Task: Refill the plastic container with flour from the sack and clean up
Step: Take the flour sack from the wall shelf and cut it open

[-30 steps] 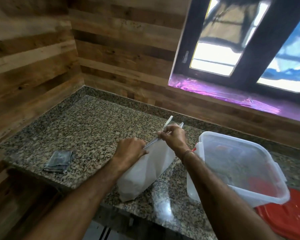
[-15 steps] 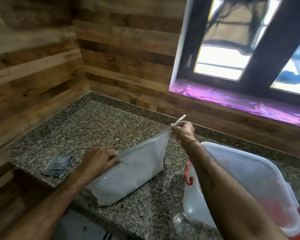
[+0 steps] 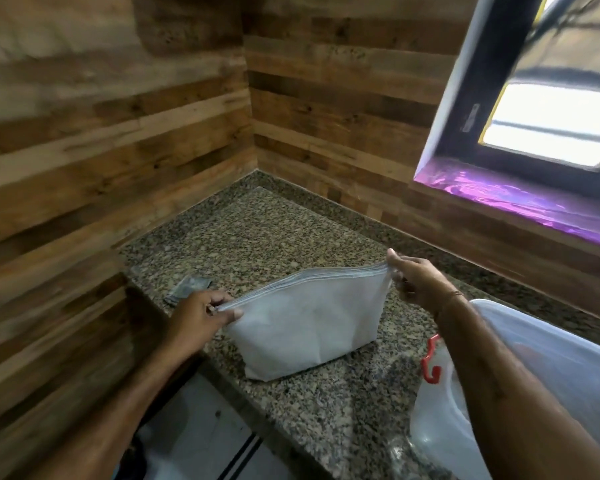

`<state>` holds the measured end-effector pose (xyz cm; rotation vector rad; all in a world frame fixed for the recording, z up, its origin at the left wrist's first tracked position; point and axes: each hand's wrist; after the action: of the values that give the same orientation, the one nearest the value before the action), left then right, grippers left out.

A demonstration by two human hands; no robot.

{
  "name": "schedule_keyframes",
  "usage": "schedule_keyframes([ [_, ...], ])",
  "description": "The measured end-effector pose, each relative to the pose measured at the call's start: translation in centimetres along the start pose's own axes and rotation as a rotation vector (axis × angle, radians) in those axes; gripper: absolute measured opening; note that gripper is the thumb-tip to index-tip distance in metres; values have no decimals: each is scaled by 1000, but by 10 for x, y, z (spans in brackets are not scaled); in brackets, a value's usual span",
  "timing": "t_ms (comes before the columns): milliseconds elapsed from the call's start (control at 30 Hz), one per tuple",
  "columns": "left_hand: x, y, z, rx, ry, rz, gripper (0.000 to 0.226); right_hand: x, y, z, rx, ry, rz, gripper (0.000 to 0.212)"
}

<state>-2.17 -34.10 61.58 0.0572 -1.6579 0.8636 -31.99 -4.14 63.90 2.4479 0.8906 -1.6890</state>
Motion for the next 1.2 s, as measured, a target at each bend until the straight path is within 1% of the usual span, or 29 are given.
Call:
schedule_keyframes([
  [33,-4,2,-3,31,-29,-58,20,0,2,0,20,-7,21,34],
  [133,-3,16,-12,174,-113,-205,16,1,3,3,75,-21,75,39],
  [233,-5,25,-21,197,-165,-496,22,2,4,3,88,-13,112,39],
  [300,-3,26,-27,166,-226,-681,34,0,2,3,75,-2,106,39],
  [333,-2,25,-29,152,-298,-736,41,-1,0,4,58,5,84,39],
  [400,-1,21,-32,85,-481,-740,55,-4,-4,3,12,15,23,39],
  [467,1,16,-29,-8,-625,-786,82,-6,-5,4,1,27,-19,39],
  [500,1,14,-26,-38,-671,-832,91,-6,-4,5,7,32,-36,37],
  [533,4,12,-22,-67,-705,-893,92,-6,-3,6,8,36,-55,35],
  [600,15,10,-16,-104,-752,-986,83,-7,0,8,1,47,-94,34],
  [667,23,11,-11,-88,-787,-1052,71,-6,1,13,-17,64,-135,28],
  [700,24,13,-8,-64,-791,-1090,60,-5,1,15,-25,71,-153,22],
  [733,24,16,-7,-45,-779,-1135,46,-3,1,17,-26,71,-166,18],
  [767,22,18,-6,-18,-764,-1170,26,-1,0,19,-22,65,-173,16],
  [800,20,20,-7,13,-747,-1202,10,1,-2,22,-14,51,-174,18],
  [867,8,21,-9,40,-686,-1190,18,2,-7,25,0,16,-167,25],
  [933,3,20,-13,37,-603,-1127,22,1,-11,29,-1,-3,-156,27],
  [1000,-6,19,-20,-10,-543,-1121,21,-1,-14,29,-20,-11,-187,21],
  [1033,-9,19,-25,-55,-539,-1126,25,-2,-14,28,-45,-14,-217,15],
  [1067,-12,19,-30,-115,-551,-1129,39,-3,-15,27,-77,-15,-250,13],
  [1133,-25,19,-37,-239,-628,-1187,74,-4,-19,26,-128,1,-317,21],
  [1167,-29,20,-38,-258,-672,-1229,78,-6,-21,25,-158,17,-339,21],
  [1200,-30,21,-38,-260,-710,-1291,72,-8,-23,27,-197,41,-352,18],
])
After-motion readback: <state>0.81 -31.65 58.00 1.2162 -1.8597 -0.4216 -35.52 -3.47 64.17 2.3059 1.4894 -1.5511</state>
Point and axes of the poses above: each hand's wrist, its own z-axis towards the middle knuckle, its own y-axis out of the palm, x = y × z, and after that the axes turned 13 degrees about -z, right-handed
